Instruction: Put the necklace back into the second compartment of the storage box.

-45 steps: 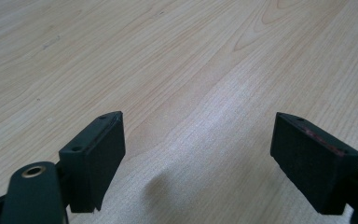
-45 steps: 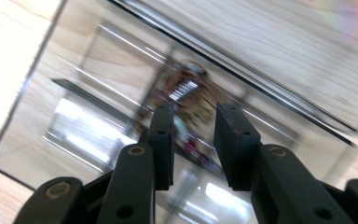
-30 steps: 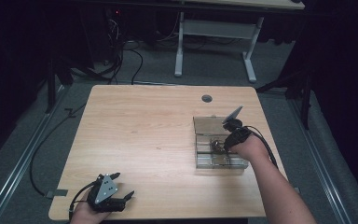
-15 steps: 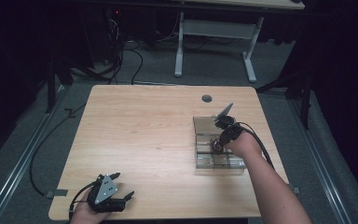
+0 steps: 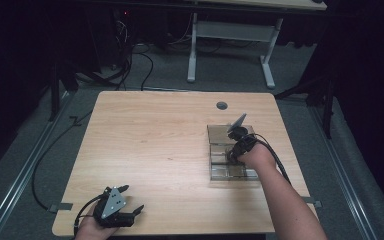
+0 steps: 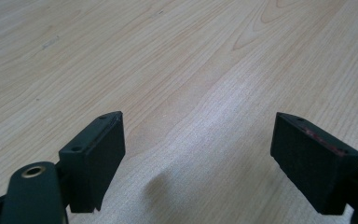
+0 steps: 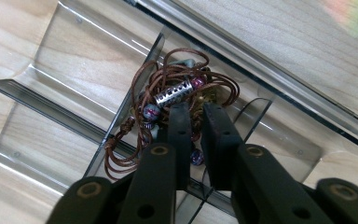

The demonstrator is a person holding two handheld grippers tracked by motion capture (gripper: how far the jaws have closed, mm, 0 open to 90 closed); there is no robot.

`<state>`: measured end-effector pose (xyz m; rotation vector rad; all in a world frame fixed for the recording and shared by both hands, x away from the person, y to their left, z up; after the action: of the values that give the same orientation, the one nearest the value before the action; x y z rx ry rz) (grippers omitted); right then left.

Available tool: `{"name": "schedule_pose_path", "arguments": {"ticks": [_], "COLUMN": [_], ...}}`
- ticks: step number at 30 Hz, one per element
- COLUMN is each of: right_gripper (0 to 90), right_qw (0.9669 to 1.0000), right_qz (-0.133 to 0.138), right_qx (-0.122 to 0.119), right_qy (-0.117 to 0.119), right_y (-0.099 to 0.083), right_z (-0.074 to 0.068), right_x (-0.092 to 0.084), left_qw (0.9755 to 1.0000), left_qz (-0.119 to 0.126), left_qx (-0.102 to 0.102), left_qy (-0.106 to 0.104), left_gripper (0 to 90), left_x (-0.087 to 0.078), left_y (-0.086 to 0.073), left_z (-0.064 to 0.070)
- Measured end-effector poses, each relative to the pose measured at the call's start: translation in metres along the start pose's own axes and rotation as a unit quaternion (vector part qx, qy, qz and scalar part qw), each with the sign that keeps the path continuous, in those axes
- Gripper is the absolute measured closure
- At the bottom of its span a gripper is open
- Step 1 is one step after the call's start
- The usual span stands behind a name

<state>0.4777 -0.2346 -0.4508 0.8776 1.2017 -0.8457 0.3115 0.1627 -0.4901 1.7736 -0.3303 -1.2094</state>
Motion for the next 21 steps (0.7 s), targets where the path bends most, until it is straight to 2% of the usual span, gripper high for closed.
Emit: {"name": "schedule_pose_path", "arguments": {"ticks": [3,7,11,13,21], "right_gripper": [77.4,76.9,78.0,78.3,78.7], "right_qw": [0.9999,0.9997,0.9997,0.9996,0.9996], "right_qz": [0.015,0.022,0.013,0.011,0.001], "right_qx": [0.005,0.01,0.013,0.007,0.008], "right_qy": [0.004,0.006,0.017,0.024,0.028], "right_y": [0.0,-0.003,-0.011,-0.018,-0.034], "right_z": [0.003,0.005,0.003,0.002,-0.004], "right_x": [-0.009,-0.022,-0.031,-0.034,-0.041], "left_qw": [1.0,1.0,1.0,1.0,1.0], "left_qz": [-0.001,-0.002,-0.002,-0.002,-0.002], "left_qx": [0.0,0.002,0.003,0.003,0.003], "left_qy": [0.0,0.0,0.001,0.002,0.002], "left_gripper": [18.1,18.2,18.1,18.2,18.2], "left_x": [0.0,0.0,0.0,0.0,0.0], "left_y": [0.0,0.0,0.0,0.0,0.0], "left_z": [0.0,0.0,0.001,0.001,0.0]}}
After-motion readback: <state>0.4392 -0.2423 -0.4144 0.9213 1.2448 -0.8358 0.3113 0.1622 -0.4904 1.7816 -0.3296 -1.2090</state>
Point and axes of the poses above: each handheld gripper's, and its own axes: x roughly forward along the jaws, y roughly out of its top, z roughly to its right, the point moved 5 cm from there along x, roughly forward along the jaws, and after that the axes turned 7 degrees about -y, right-handed, at the moved point
